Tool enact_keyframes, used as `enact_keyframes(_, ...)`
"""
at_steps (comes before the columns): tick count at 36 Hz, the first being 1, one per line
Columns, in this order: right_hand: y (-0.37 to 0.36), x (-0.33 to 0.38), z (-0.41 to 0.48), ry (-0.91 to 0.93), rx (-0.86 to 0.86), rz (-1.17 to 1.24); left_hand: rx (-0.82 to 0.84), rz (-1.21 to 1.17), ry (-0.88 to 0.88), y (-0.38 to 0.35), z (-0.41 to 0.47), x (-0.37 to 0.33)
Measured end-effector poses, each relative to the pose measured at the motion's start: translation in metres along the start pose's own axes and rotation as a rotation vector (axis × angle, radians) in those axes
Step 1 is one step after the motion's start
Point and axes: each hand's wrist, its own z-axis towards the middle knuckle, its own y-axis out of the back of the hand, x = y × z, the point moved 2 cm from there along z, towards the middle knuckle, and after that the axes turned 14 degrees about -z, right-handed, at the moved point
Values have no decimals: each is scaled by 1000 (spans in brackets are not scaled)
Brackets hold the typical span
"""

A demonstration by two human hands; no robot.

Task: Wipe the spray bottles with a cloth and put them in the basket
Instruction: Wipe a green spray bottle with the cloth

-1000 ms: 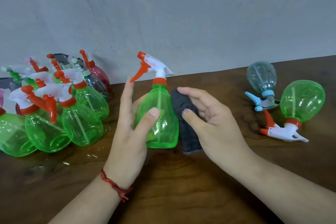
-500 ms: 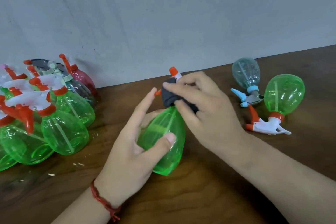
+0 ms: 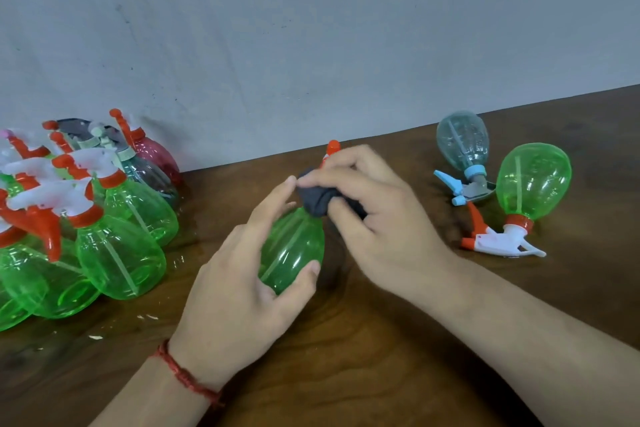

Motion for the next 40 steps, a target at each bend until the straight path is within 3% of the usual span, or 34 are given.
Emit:
enact_keyframes(2,-3,5,-1,68,77,49,-14,-69,-3,-1,0,2)
enact_keyframes(4,-3,1,-1,47,50,36,-41,-198,12,-1,2,4)
enact_keyframes(9,7,-26,4,-241,-178,97,47,-426,90,-3,0,8)
enact_keyframes(12,1,-25,4,-212,-92,147,72,-485,109,-4,-1,8)
enact_keyframes(17,-8,-23,-1,-223,-72,175,-26,-636,125,-5,0,11)
enact_keyframes(22,-9,-35,1,-337,-18,264,-76,-714,148,1,2,15)
enact_keyframes(28,-9,-34,5,-446,-47,663,62,-688,186,0,4,14)
enact_keyframes(40,-9,-42,-1,-542,-29,561,-19,-676,130,-1,0,16)
